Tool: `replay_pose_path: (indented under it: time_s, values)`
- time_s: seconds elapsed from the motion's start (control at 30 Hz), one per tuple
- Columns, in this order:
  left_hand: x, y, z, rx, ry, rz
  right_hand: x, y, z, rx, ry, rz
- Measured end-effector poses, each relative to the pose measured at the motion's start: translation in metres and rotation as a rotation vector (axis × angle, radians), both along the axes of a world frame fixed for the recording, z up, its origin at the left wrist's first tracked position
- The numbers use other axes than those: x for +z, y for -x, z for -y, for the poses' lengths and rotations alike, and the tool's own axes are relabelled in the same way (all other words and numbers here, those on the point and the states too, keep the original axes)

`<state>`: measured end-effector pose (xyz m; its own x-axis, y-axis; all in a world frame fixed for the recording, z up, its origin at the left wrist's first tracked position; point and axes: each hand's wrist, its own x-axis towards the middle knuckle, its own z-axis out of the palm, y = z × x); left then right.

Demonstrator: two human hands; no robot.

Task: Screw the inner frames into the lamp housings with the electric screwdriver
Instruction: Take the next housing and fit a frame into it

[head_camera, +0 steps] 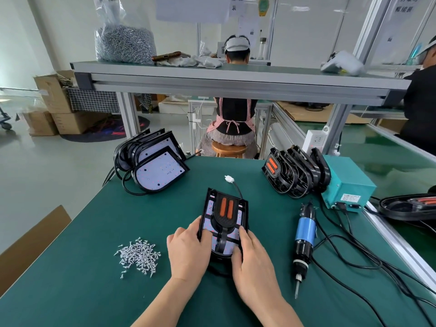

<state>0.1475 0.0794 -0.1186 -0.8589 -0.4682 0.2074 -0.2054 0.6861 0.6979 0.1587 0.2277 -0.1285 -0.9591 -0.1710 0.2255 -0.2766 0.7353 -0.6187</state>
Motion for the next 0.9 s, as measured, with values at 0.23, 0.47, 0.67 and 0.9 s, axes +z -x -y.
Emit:
replay_pose_path:
  time_s: [0.23,0.47,0.67,0.9]
  values:
    - [-0.010,-0.034,-0.015,-0.001,0.055,0.053,0.001,-0.017,-0.005,-0.022,0.115,0.011]
    - [-0.008,-0.041,-0.017,-0.016,0.060,-0.038,0.005,-0.018,-0.005,-0.024,0.165,0.055]
    - [-0.012,-0.038,-0.017,-0.030,0.060,-0.039,0.002,-0.013,-0.006,-0.053,0.170,0.028]
    - [-0.008,-0.041,-0.019,-0.025,0.056,0.000,0.011,-0.020,-0.010,-0.078,0.252,-0.016]
